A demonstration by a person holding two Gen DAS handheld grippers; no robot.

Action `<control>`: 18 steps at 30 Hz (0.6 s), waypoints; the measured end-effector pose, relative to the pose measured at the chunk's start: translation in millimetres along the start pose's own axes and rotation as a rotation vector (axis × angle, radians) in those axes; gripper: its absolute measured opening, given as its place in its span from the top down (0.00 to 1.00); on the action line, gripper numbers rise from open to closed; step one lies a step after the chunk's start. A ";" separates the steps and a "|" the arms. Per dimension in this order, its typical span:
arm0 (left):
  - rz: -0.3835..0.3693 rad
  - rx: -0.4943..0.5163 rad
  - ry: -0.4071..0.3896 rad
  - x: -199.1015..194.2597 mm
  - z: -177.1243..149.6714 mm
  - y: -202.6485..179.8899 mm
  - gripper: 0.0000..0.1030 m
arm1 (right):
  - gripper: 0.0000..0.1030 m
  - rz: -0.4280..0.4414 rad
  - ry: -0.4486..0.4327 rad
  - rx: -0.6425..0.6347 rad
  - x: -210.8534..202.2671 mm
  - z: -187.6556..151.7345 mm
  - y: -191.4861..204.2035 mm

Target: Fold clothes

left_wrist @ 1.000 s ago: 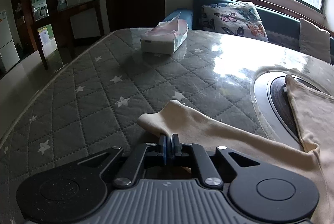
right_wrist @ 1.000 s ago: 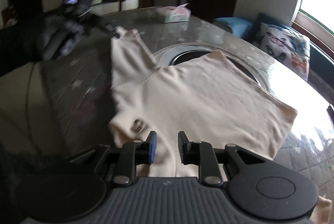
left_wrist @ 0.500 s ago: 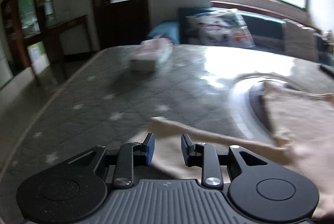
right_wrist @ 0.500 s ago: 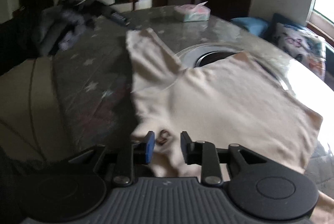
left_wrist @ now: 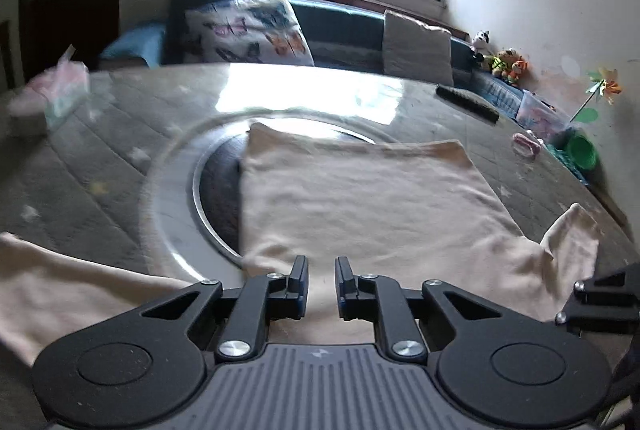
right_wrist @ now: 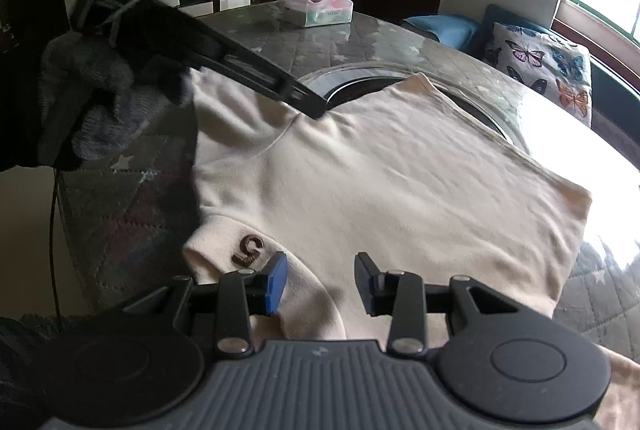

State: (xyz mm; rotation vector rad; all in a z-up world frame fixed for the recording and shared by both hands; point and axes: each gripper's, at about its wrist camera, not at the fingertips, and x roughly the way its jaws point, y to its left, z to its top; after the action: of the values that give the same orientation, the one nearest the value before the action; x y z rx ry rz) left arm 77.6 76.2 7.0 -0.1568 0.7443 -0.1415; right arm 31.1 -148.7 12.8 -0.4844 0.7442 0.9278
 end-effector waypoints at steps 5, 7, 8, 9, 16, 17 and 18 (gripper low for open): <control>0.075 -0.085 0.032 7.1 -8.9 13.0 0.91 | 0.64 0.001 0.000 0.002 1.0 -2.5 0.5; 0.080 -0.101 0.025 0.7 -13.1 15.5 0.91 | 0.64 0.003 0.001 0.005 1.2 -3.8 -0.5; 0.082 -0.103 0.026 -0.7 -12.8 15.6 0.91 | 0.64 0.003 0.003 0.005 1.5 -4.5 -0.9; 0.079 -0.107 0.024 -0.9 -10.7 15.5 0.91 | 0.64 0.004 0.003 0.006 1.7 -4.9 -1.5; 0.087 -0.122 0.010 12.1 -1.3 19.7 0.90 | 0.60 0.010 -0.015 0.018 -2.5 -4.3 -8.2; 0.095 -0.125 0.011 14.4 -1.2 20.8 0.90 | 0.60 0.005 -0.019 0.030 -3.9 -4.4 -11.6; 0.100 -0.123 0.011 14.7 -1.5 21.6 0.90 | 0.60 -0.005 -0.021 0.040 -5.0 -4.8 -15.2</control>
State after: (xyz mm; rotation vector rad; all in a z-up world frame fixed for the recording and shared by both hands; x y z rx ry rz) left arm 88.8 94.5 -8.0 -0.2354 0.7704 -0.0009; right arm 40.4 -162.6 14.4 -0.4409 0.7410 0.9108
